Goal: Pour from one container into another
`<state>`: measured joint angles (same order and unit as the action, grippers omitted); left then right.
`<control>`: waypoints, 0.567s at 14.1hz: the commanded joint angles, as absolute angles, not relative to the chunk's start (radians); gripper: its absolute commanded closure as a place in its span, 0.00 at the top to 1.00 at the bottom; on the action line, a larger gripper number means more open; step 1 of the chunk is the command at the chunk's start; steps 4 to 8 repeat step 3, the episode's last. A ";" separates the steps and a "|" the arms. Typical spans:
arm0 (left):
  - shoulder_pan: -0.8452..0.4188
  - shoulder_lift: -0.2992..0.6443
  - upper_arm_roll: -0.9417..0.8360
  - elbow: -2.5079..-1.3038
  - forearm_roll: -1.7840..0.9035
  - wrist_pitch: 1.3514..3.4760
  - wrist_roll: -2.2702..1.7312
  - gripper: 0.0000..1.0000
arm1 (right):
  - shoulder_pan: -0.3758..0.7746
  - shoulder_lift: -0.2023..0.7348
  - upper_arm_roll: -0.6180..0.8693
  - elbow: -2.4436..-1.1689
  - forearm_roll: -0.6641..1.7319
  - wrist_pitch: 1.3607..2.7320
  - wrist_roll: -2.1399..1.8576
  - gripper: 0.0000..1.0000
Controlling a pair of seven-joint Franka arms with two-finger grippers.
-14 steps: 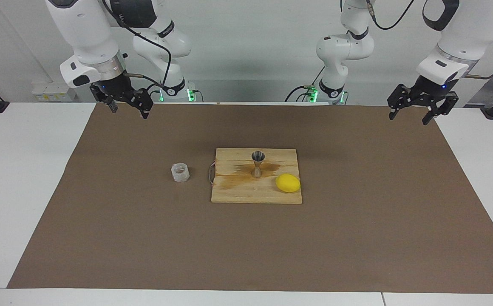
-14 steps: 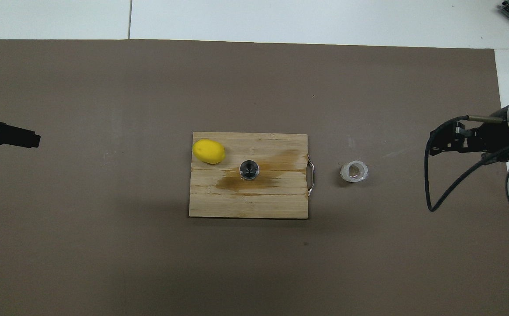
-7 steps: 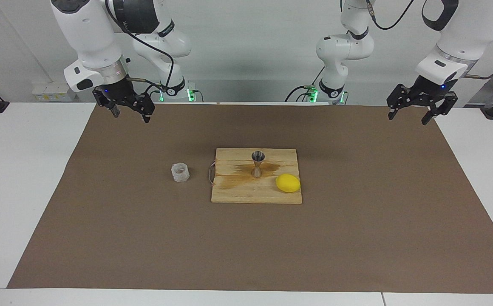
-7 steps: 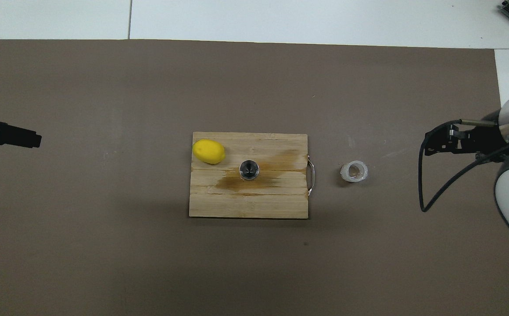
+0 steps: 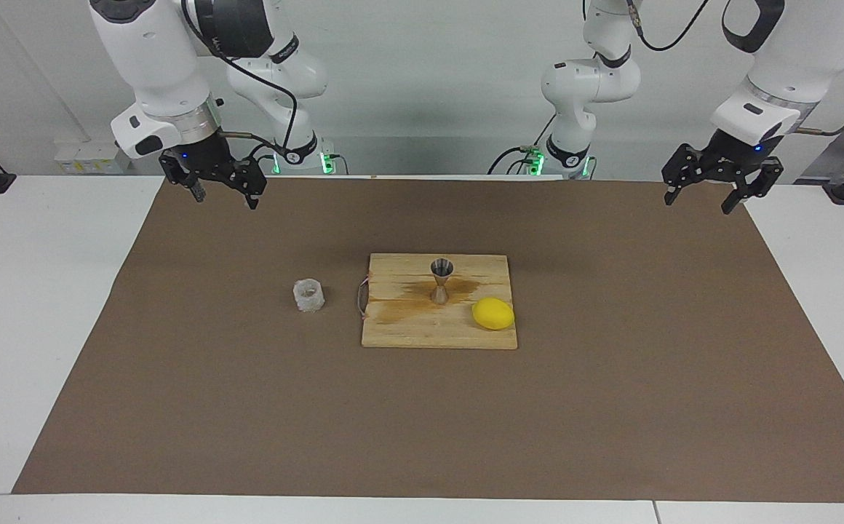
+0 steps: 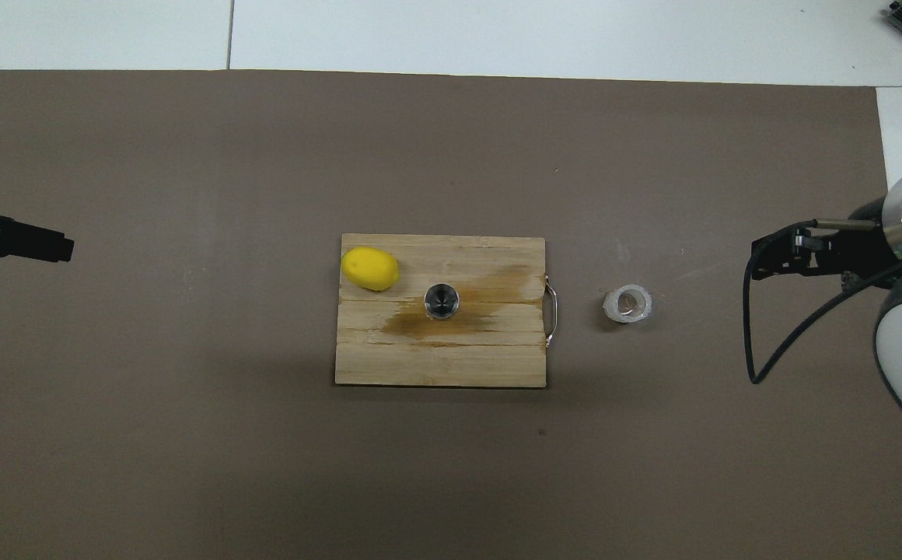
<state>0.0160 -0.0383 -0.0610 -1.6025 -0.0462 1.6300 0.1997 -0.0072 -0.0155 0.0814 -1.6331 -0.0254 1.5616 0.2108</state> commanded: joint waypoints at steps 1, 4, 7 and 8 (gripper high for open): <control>-0.002 -0.031 -0.049 -1.589 -0.054 1.623 0.192 1.00 | -0.020 -0.043 0.086 -1.671 -0.014 1.589 0.178 1.00; -0.002 -0.031 -0.049 -1.589 -0.055 1.623 0.192 1.00 | -0.020 -0.043 0.086 -1.671 -0.014 1.589 0.178 1.00; -0.002 -0.031 -0.049 -1.589 -0.055 1.623 0.192 1.00 | -0.020 -0.043 0.086 -1.671 -0.014 1.589 0.178 1.00; -0.002 -0.031 -0.049 -1.589 -0.055 1.623 0.192 1.00 | -0.020 -0.043 0.086 -1.671 -0.014 1.589 0.178 1.00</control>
